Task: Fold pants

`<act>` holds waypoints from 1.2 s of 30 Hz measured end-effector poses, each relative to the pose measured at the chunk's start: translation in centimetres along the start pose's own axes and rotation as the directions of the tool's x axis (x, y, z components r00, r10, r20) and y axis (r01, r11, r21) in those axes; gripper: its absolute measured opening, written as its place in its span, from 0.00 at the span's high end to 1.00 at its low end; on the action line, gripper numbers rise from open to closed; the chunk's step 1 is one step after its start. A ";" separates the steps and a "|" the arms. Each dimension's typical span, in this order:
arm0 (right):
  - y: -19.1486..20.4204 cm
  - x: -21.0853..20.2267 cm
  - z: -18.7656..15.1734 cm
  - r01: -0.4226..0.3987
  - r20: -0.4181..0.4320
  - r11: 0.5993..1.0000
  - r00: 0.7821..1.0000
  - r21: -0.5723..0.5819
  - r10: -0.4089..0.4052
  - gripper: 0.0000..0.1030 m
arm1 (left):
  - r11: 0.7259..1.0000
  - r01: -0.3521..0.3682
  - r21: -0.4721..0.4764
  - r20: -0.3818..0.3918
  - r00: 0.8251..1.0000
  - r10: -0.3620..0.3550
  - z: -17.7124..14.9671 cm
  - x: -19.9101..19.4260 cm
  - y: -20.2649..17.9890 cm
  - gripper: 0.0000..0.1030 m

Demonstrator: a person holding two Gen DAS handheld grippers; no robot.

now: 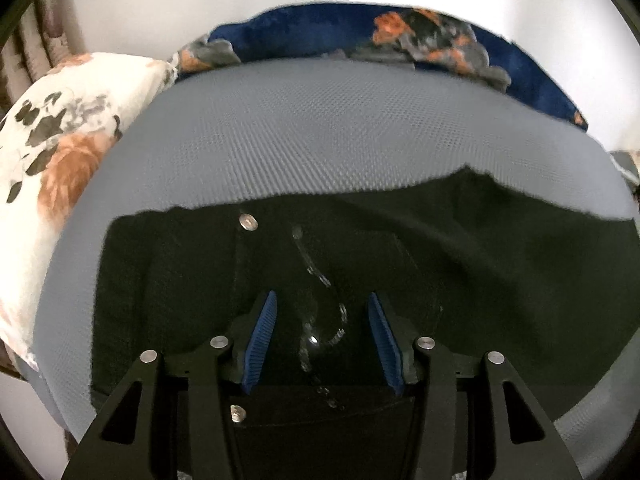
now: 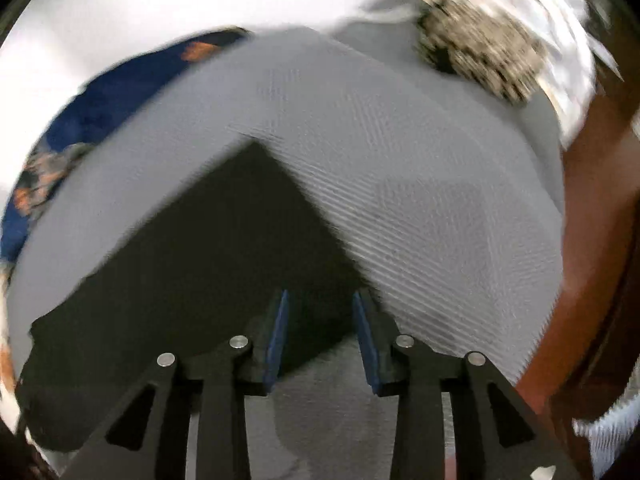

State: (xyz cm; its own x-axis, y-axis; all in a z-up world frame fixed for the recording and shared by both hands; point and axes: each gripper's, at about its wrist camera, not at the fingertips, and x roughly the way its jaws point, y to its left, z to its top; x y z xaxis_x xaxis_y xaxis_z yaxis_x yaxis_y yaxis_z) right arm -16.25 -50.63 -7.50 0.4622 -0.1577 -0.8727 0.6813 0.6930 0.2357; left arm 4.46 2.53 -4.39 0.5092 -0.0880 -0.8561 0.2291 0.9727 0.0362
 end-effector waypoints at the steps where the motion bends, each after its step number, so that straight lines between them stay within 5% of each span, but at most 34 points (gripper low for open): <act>1: 1.8 0.0 0.1 -0.046 -0.006 0.998 0.999 -0.045 0.046 0.69 | 1.000 -0.002 -0.008 0.010 1.000 0.002 0.2 -0.2 0.3 0.48; 7: 16.2 1.8 0.9 -0.320 -0.132 0.886 0.947 -0.335 0.292 0.57 | 0.999 -0.035 -0.040 0.015 0.999 0.036 0.5 -0.4 2.6 0.47; 11: 26.3 3.6 0.2 -0.494 -0.290 0.732 0.869 -0.469 0.401 0.57 | 0.997 -0.046 -0.062 -0.028 0.999 0.044 -0.6 0.1 4.5 0.47; 15: 34.0 5.2 -1.3 -0.573 -0.405 0.595 0.819 -0.563 0.406 0.57 | 0.998 -0.018 -0.053 -0.048 0.999 0.015 -1.5 0.4 4.9 0.47; 19: 39.7 7.4 -2.5 -0.628 -0.503 0.510 0.778 -0.588 0.377 0.57 | 0.998 -0.020 -0.063 -0.052 0.998 0.017 -1.7 0.7 4.9 0.47; 27: 43.9 11.3 -4.2 -0.667 -0.606 0.444 0.739 -0.599 0.293 0.58 | 0.997 0.006 -0.071 -0.059 0.998 -0.010 -1.6 0.9 5.3 0.47; 28: 44.0 11.4 -4.4 -0.672 -0.611 0.439 0.735 -0.597 0.294 0.64 | 0.998 0.006 -0.069 -0.059 0.998 -0.010 -1.6 0.9 5.3 0.47; 29: 44.0 11.4 -4.4 -0.678 -0.614 0.429 0.730 -0.596 0.300 0.85 | 0.998 0.007 -0.068 -0.059 0.998 -0.011 -1.6 0.9 5.3 0.47; 36: 44.5 12.1 -4.2 -0.590 -0.509 0.477 0.806 -0.651 0.302 0.95 | 0.997 0.009 -0.071 -0.058 0.998 -0.013 -1.6 0.9 5.3 0.47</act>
State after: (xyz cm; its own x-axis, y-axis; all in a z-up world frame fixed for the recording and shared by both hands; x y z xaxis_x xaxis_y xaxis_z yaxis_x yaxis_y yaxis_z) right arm 17.29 -18.72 -9.39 0.2890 0.4404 -0.8500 -0.3176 0.8818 0.3488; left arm 4.80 7.99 -5.81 0.4571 -0.0884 -0.8850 0.1746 0.9846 -0.0081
